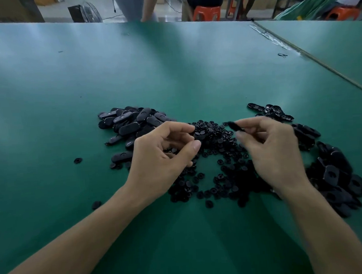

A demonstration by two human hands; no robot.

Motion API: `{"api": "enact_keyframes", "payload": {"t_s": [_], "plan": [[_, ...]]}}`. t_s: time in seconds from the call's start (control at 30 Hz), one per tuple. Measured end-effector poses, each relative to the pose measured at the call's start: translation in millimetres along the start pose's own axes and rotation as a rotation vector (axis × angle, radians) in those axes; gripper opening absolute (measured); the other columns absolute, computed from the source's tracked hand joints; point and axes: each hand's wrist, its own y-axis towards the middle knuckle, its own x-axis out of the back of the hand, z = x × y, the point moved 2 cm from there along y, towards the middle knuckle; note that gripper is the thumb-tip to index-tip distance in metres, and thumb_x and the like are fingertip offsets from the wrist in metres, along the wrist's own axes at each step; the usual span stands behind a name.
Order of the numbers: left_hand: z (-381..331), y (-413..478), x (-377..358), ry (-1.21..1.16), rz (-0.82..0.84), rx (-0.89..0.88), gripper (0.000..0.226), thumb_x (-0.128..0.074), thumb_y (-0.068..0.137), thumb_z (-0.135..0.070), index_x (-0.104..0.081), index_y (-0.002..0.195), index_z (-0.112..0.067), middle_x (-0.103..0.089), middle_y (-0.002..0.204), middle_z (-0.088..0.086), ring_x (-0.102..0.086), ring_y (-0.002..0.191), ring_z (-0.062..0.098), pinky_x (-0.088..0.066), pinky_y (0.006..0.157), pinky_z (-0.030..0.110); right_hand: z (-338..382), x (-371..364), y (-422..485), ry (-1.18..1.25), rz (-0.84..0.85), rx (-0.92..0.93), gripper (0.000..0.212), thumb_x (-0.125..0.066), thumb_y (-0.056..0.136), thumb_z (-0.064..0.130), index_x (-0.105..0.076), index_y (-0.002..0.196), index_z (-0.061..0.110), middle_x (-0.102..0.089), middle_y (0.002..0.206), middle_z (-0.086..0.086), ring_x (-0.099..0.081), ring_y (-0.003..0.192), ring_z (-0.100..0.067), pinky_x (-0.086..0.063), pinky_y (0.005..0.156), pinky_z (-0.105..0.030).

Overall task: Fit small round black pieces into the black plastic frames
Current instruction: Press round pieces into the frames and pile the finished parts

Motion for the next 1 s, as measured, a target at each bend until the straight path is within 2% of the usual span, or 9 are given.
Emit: {"api": "enact_keyframes", "payload": {"t_s": [0.13,0.3,0.43,0.53,0.6,0.7,0.77,0.87,1.0], "plan": [[0.2,1.0,-1.0,0.018,0.021,0.031,0.029,-0.079,0.081,-0.027,-0.071,0.108,-0.030,-0.074,0.096,-0.004,-0.074,0.087,0.018,-0.063,0.066,0.046,15.6,-23.8,-11.5,0.284,0.318,0.056,0.032,-0.073,0.087,0.003,-0.076,0.089,0.035,-0.075,0.084,0.013,-0.066,0.072,-0.003,-0.050,0.070,-0.015],[2.5,1.9,-1.0,0.048,0.035,0.009,0.016,-0.076,0.084,-0.013,-0.073,0.096,-0.024,-0.075,0.082,0.000,-0.075,0.072,0.020,-0.062,0.064,0.032,11.9,-29.4,-15.4,0.336,0.262,0.050,0.024,-0.079,0.084,0.009,-0.076,0.096,0.029,-0.073,0.082,0.009,-0.068,0.077,-0.006,-0.054,0.078,-0.021],[3.2,2.2,0.5,0.023,0.012,0.019,0.012,-0.074,0.082,-0.015,-0.070,0.090,-0.023,-0.073,0.077,0.002,-0.074,0.068,0.023,-0.061,0.062,0.032,12.1,-28.7,-15.6,0.197,0.222,0.076,0.010,-0.077,0.087,0.017,-0.076,0.090,0.027,-0.076,0.083,0.013,-0.071,0.080,-0.006,-0.054,0.077,-0.022],[4.1,2.9,1.3,0.004,-0.006,0.021,0.013,-0.074,0.083,-0.011,-0.068,0.088,-0.021,-0.073,0.075,0.001,-0.074,0.071,0.023,-0.061,0.062,0.031,14.3,-26.8,-17.1,0.130,0.138,0.112,0.010,-0.075,0.089,0.019,-0.076,0.091,0.028,-0.074,0.082,0.018,-0.070,0.082,0.000,-0.051,0.076,-0.012],[5.7,3.9,2.1,-0.040,-0.025,0.036,0.016,-0.074,0.086,-0.003,-0.066,0.091,-0.016,-0.072,0.074,0.002,-0.074,0.071,0.021,-0.060,0.060,0.027,14.6,-25.6,-18.5,-0.072,0.086,0.158,0.008,-0.074,0.090,0.022,-0.077,0.096,0.028,-0.071,0.079,0.020,-0.066,0.081,0.004,-0.048,0.076,-0.008],[7.2,6.0,3.8,-0.106,-0.064,0.066,0.021,-0.069,0.090,0.004,-0.066,0.101,-0.013,-0.071,0.074,0.002,-0.074,0.070,0.019,-0.059,0.060,0.025,13.6,-31.1,-21.3,-0.380,0.186,0.195,0.018,-0.072,0.091,0.031,-0.076,0.107,0.026,-0.066,0.095,0.010,-0.059,0.096,-0.009,-0.050,0.088,-0.027],[7.1,6.6,4.1,-0.124,-0.076,0.060,0.021,-0.069,0.090,0.005,-0.069,0.100,-0.013,-0.072,0.074,0.003,-0.073,0.069,0.017,-0.059,0.060,0.025,14.5,-35.9,-22.6,-0.490,0.246,0.190,0.023,-0.068,0.092,0.038,-0.074,0.112,0.028,-0.060,0.102,0.009,-0.053,0.106,-0.012,-0.044,0.090,-0.027],[7.3,6.6,4.7,-0.135,-0.090,0.058,0.018,-0.070,0.089,0.004,-0.072,0.094,-0.013,-0.073,0.075,0.006,-0.073,0.069,0.018,-0.059,0.060,0.026,18.2,-40.1,-22.5,-0.524,0.228,0.183,0.020,-0.065,0.095,0.036,-0.074,0.110,0.027,-0.052,0.097,0.010,-0.050,0.105,-0.011,-0.033,0.083,-0.020],[8.8,6.7,5.6,-0.155,-0.114,0.073,0.014,-0.070,0.088,0.002,-0.071,0.092,-0.011,-0.073,0.077,0.009,-0.074,0.071,0.021,-0.059,0.061,0.027,17.9,-42.6,-22.7,-0.537,0.211,0.173,0.017,-0.060,0.099,0.031,-0.074,0.107,0.024,-0.054,0.097,0.006,-0.051,0.099,-0.014,-0.036,0.079,-0.022]]}}
